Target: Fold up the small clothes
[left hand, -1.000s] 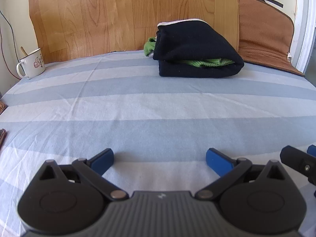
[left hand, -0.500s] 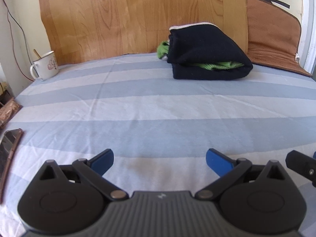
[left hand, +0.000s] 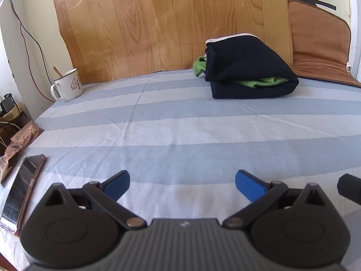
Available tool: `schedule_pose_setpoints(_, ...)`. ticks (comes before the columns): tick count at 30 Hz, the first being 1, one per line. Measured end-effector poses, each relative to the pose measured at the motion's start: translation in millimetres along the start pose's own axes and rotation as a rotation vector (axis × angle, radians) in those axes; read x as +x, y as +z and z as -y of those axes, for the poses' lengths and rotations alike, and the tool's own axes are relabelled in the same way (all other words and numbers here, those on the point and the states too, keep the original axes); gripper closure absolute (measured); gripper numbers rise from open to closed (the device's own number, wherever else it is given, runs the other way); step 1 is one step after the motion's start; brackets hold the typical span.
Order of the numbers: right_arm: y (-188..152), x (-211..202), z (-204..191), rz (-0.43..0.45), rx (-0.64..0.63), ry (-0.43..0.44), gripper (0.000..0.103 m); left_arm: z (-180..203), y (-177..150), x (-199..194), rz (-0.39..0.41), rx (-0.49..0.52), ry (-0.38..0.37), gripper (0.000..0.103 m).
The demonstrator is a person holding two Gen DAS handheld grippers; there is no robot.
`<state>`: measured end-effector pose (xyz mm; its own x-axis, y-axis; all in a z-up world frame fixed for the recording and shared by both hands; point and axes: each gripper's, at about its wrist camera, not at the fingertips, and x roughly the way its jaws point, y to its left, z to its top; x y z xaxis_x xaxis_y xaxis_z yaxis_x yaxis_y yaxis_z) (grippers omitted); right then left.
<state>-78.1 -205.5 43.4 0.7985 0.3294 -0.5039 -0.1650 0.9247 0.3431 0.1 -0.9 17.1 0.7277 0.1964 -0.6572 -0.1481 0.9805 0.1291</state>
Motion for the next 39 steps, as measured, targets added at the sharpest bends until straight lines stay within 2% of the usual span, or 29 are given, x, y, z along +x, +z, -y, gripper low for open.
schedule_pose_setpoints(15, -1.1, 0.6, 2.5, -0.016, 0.019, 0.016, 0.0, -6.1, -1.9, 4.7, -0.013, -0.001, 0.035, 0.0)
schedule_pose_setpoints(39, -2.8, 2.2, 4.1, -0.022, 0.031, 0.022, 0.0, -5.9, -2.3, 1.9, 0.036, 0.039, 0.144, 0.0)
